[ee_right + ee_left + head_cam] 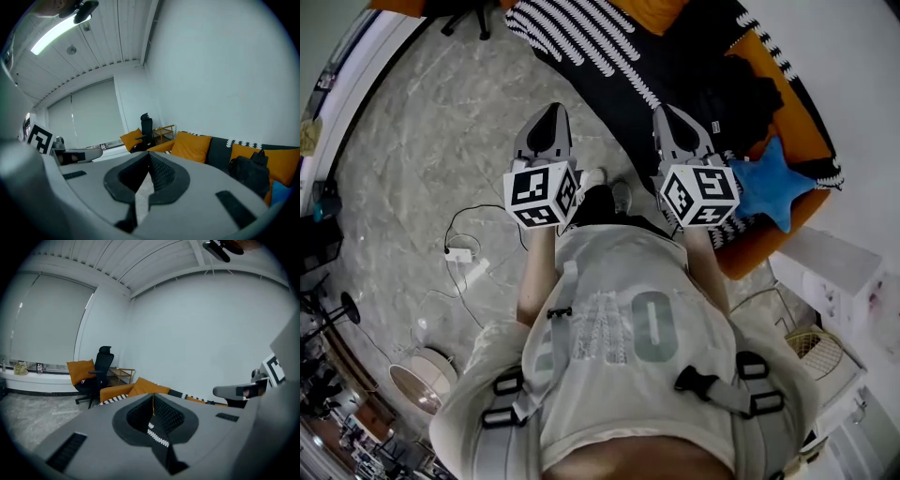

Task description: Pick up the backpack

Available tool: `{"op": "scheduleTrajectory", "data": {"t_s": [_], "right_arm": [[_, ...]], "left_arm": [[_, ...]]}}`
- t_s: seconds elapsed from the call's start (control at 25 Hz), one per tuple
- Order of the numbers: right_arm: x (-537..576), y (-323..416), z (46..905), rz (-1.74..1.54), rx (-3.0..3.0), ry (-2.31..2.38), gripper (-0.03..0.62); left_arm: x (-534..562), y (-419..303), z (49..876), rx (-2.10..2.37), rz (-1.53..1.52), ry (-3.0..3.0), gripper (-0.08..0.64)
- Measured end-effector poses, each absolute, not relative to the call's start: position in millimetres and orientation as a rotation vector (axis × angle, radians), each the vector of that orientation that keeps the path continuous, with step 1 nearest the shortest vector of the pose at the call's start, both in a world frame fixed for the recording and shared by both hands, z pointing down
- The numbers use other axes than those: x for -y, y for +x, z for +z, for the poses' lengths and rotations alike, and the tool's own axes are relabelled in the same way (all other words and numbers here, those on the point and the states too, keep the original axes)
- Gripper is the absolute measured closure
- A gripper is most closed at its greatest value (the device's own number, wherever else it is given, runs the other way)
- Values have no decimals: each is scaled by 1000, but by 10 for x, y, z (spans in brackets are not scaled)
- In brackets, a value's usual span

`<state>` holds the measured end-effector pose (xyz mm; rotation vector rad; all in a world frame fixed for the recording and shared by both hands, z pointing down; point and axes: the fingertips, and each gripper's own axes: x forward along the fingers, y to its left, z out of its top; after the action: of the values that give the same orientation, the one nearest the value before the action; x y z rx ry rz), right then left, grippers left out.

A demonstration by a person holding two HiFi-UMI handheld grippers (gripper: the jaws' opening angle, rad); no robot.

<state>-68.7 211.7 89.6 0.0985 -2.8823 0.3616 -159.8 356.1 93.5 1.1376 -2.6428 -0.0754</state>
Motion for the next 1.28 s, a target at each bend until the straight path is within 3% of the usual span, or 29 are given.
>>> {"op": "scheduleTrajectory", "data": {"t_s": [0.52,0.84,1.28], "right_arm": [[-1482,-806,641,339,2912,471,588],[-935,-137,575,371,2816,987,587],[-795,1178,577,417,2599,1548,587]], "left_arm": [[-2525,-2027,642,2515,-36,1529,538],[-1685,-1763,575,2265,11,1879,538],[-838,-690,481,1879,44,2301,538]]}}
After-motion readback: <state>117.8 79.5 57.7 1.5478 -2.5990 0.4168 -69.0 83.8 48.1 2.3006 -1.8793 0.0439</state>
